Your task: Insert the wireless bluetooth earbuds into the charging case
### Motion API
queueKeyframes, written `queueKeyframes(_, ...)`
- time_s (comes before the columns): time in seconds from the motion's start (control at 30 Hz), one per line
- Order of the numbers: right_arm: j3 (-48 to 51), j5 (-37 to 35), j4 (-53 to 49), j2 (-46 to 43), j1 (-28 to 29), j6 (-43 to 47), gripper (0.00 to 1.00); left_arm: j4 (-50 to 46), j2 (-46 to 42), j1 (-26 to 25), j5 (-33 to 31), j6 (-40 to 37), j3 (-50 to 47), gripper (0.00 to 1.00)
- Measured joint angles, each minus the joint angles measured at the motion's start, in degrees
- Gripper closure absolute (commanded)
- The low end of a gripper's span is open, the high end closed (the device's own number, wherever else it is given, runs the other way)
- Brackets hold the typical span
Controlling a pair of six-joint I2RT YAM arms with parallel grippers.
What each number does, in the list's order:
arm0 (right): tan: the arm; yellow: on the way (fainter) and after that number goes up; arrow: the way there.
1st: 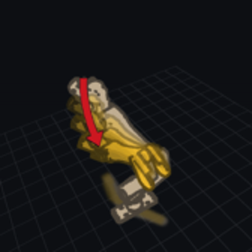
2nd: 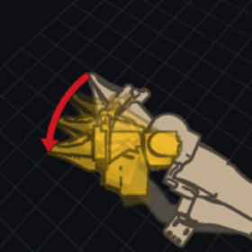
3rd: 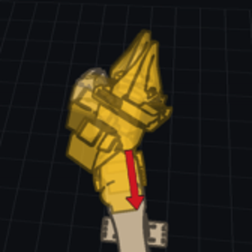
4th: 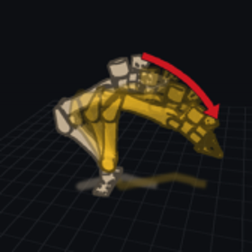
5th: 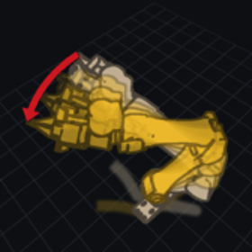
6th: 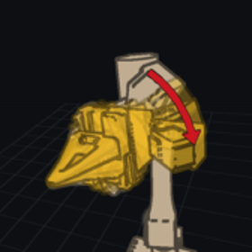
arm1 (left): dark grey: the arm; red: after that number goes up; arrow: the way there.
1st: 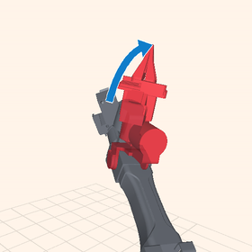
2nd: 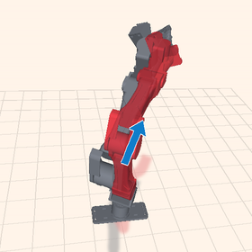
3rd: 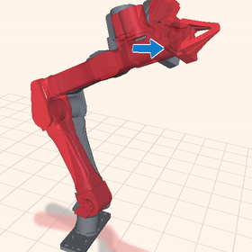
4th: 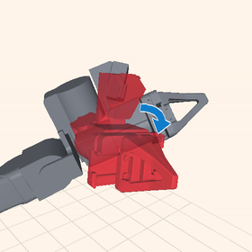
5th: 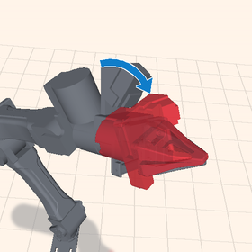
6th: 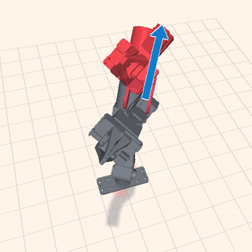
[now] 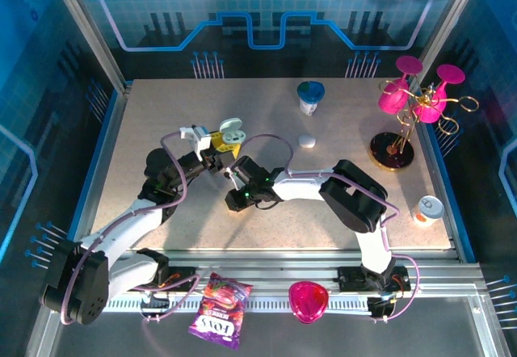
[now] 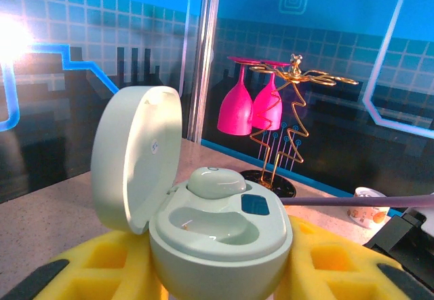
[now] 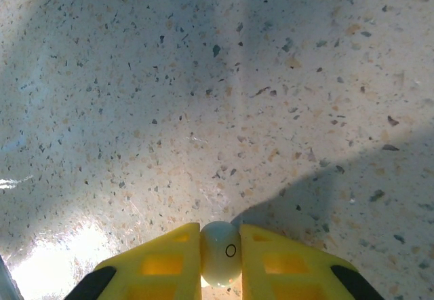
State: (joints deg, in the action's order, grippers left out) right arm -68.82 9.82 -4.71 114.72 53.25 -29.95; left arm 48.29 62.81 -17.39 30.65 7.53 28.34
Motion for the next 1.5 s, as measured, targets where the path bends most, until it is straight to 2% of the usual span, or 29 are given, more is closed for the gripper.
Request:
queueKeyframes(0.17,2.86,-1.64,0.07,-2.78,-0.15,-0.02,0.83,0.00,0.26,0.00,-0.02,-0.02,0.00,0.75)
queueKeyframes(0.47,12.68,-7.23,-1.70,-20.00,-4.83,0.46,0.83,-0.02,3.19,-0.44,-0.33,-1.68,0.00,0.75)
queueKeyframes(0.63,14.10,-11.98,-6.60,-31.34,-8.61,2.21,0.83,0.02,4.90,-3.98,-2.60,-6.80,-0.02,0.75)
queueKeyframes(0.9,11.21,-17.97,-15.02,-44.44,-8.81,5.95,0.83,1.11,10.19,-8.70,-5.88,-13.94,-0.02,0.76)
queueKeyframes(1.17,5.18,-20.57,-17.46,-46.29,-6.27,9.03,0.83,0.81,13.77,-11.76,-7.87,-18.05,0.48,0.76)
queueKeyframes(1.5,2.16,-20.76,-17.46,-41.57,-5.90,10.82,0.83,0.83,15.08,-13.75,-8.41,-18.56,1.95,0.76)
